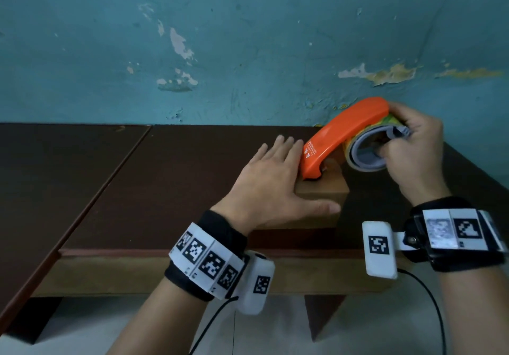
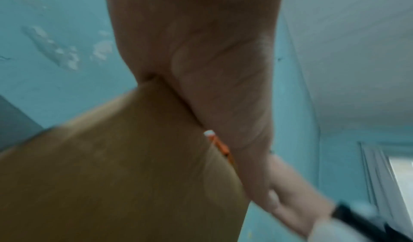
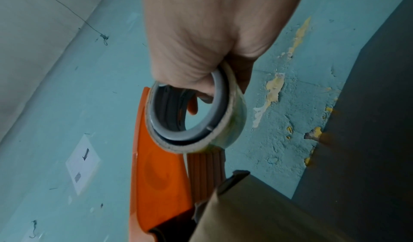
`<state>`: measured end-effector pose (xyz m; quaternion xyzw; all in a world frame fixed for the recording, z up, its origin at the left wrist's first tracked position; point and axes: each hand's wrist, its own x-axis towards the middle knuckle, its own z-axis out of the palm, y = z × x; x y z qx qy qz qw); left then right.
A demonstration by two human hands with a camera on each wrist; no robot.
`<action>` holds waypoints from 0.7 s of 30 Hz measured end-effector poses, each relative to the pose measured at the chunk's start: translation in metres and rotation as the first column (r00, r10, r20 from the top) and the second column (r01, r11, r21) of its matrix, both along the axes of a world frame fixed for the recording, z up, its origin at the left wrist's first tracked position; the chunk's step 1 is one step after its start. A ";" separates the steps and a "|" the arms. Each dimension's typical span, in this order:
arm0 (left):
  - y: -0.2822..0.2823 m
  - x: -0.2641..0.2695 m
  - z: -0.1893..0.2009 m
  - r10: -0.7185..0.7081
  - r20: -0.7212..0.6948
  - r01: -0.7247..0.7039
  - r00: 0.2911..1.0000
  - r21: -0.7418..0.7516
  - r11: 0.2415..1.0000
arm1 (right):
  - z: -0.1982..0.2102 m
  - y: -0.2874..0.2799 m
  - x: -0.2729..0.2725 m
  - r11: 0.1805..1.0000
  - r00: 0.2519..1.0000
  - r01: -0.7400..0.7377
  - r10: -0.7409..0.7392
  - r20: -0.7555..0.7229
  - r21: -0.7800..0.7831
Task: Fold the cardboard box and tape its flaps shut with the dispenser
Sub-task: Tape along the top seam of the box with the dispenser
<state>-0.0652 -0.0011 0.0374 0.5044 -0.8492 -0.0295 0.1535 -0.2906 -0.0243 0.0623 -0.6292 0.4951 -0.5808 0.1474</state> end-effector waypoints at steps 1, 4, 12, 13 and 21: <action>-0.002 -0.002 -0.004 0.007 0.072 -0.006 0.997 -0.007 1.000 | 0.000 0.000 0.000 1.000 1.000 0.001 -0.001 0.009 0.006; -0.005 -0.004 -0.009 0.007 0.139 -0.005 0.990 -0.017 1.000 | -0.003 -0.002 -0.001 0.999 0.997 -0.012 0.009 0.082 0.034; -0.006 -0.005 -0.008 0.011 0.139 -0.012 0.990 0.009 1.000 | -0.015 -0.009 0.008 0.994 0.801 -0.106 0.083 0.593 0.004; -0.007 -0.005 -0.008 0.011 0.133 -0.012 0.991 0.011 1.000 | -0.020 -0.010 0.010 0.991 0.717 -0.136 0.107 0.689 -0.012; -0.007 -0.006 -0.008 0.033 0.124 -0.033 0.992 0.000 0.999 | -0.029 -0.005 0.027 0.895 0.265 -0.408 0.307 0.914 -0.183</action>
